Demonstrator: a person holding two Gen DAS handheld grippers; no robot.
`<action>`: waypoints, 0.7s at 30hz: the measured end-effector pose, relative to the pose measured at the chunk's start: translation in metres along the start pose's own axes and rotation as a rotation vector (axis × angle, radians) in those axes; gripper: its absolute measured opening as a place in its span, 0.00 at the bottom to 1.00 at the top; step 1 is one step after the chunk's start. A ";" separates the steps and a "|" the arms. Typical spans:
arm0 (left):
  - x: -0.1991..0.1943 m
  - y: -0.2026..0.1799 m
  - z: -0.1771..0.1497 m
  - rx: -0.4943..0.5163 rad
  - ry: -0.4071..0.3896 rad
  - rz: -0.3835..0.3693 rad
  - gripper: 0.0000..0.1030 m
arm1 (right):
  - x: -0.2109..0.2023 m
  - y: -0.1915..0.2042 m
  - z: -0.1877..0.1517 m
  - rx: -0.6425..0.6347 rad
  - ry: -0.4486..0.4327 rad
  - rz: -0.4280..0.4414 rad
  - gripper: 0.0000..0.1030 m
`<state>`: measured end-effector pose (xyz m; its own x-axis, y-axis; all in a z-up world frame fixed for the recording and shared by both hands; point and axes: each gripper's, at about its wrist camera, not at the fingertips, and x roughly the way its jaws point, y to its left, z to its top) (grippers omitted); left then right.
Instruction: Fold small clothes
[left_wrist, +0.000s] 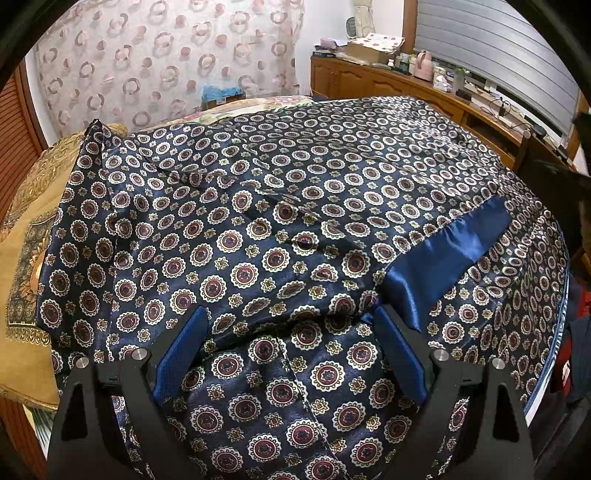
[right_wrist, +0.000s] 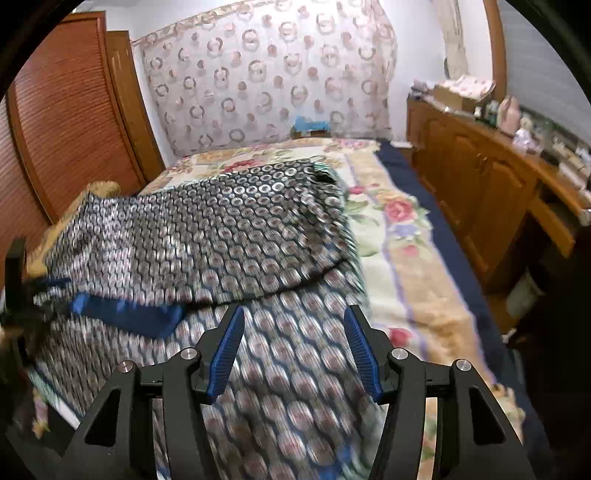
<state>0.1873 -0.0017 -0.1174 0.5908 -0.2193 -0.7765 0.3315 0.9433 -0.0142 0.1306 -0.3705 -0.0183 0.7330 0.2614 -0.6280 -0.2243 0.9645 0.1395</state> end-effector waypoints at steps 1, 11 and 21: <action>0.000 0.000 0.000 0.000 0.000 0.000 0.89 | 0.012 -0.002 0.006 0.032 0.025 0.023 0.57; 0.000 0.000 0.000 0.000 0.000 0.000 0.89 | 0.077 -0.007 0.032 0.039 0.113 -0.082 0.57; -0.011 0.004 -0.003 -0.031 -0.025 0.042 0.90 | 0.089 0.020 0.019 -0.056 0.076 -0.170 0.57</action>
<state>0.1794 0.0051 -0.1107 0.6220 -0.1856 -0.7607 0.2834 0.9590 -0.0022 0.2042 -0.3274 -0.0569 0.7133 0.0896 -0.6951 -0.1387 0.9902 -0.0147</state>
